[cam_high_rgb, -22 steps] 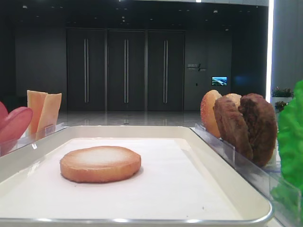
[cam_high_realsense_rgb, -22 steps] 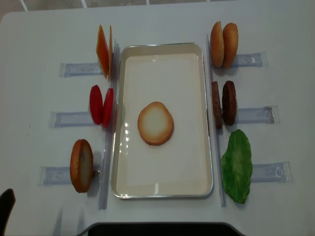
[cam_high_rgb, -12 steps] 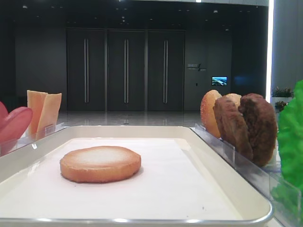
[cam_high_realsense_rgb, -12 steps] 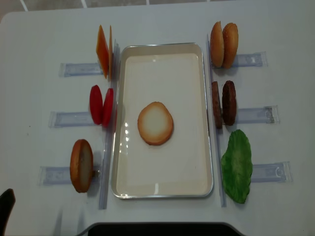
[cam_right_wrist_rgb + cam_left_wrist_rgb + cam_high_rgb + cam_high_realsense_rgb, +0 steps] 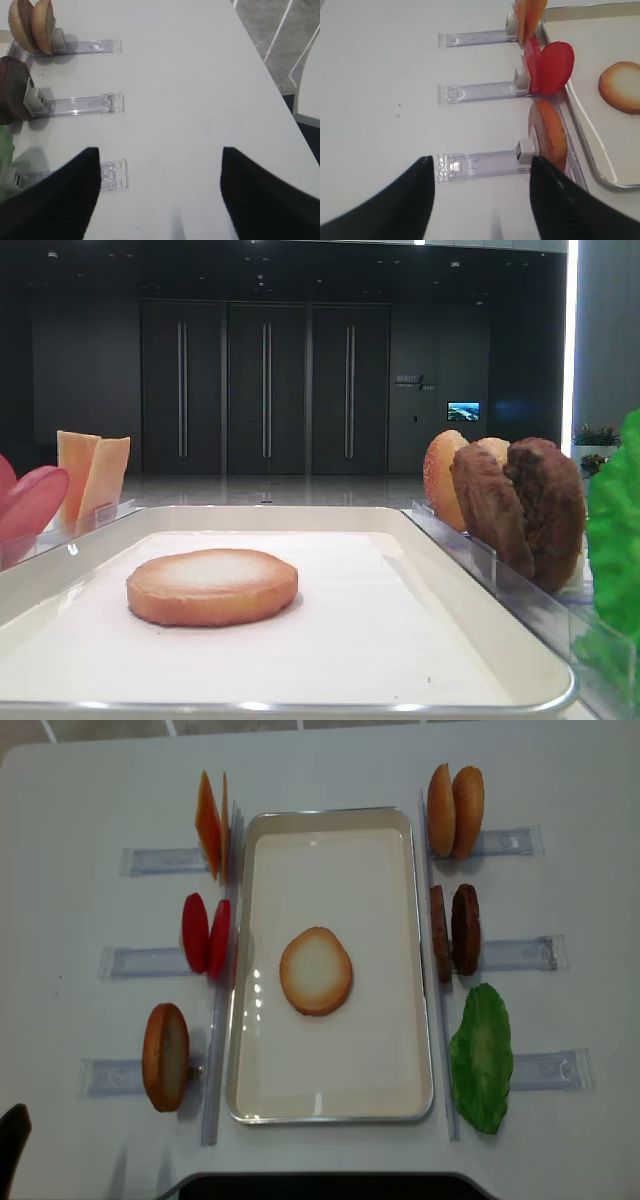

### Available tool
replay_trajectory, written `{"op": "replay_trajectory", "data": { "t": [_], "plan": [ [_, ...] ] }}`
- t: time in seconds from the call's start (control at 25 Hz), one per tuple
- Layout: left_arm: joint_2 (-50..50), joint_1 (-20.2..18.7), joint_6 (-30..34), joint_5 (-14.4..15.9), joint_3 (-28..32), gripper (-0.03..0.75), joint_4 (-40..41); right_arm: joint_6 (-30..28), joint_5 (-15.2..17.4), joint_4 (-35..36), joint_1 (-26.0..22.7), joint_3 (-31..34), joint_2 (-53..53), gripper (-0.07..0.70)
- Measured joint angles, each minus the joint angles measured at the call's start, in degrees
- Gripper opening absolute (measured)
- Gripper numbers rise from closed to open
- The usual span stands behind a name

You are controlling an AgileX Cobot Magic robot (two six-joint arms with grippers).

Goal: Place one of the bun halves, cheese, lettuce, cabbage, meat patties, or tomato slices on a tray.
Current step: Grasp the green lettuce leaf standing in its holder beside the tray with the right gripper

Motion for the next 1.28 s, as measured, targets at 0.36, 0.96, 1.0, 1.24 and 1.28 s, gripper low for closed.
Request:
{"op": "replay_trajectory", "data": {
  "t": [0.36, 0.96, 1.0, 1.24, 1.28],
  "plan": [
    [0.0, 0.0, 0.0, 0.0, 0.0, 0.464, 0.0, 0.0, 0.0, 0.6, 0.0, 0.0, 0.2, 0.474],
    [0.0, 0.0, 0.0, 0.0, 0.0, 0.464, 0.0, -0.1, 2.2, 1.3, 0.0, -19.4, 61.3, 0.449],
    [0.0, 0.0, 0.0, 0.0, 0.0, 0.464, 0.0, 0.0, 2.9, 1.4, 0.0, -21.1, 63.6, 0.447],
    [0.0, 0.0, 0.0, 0.0, 0.0, 0.449, 0.0, 5.6, 4.6, 6.2, 3.9, -24.0, 68.1, 0.433],
    [0.0, 0.0, 0.0, 0.0, 0.0, 0.442, 0.0, 7.6, 4.7, 6.9, 6.6, -24.1, 68.1, 0.43]
  ]
}}
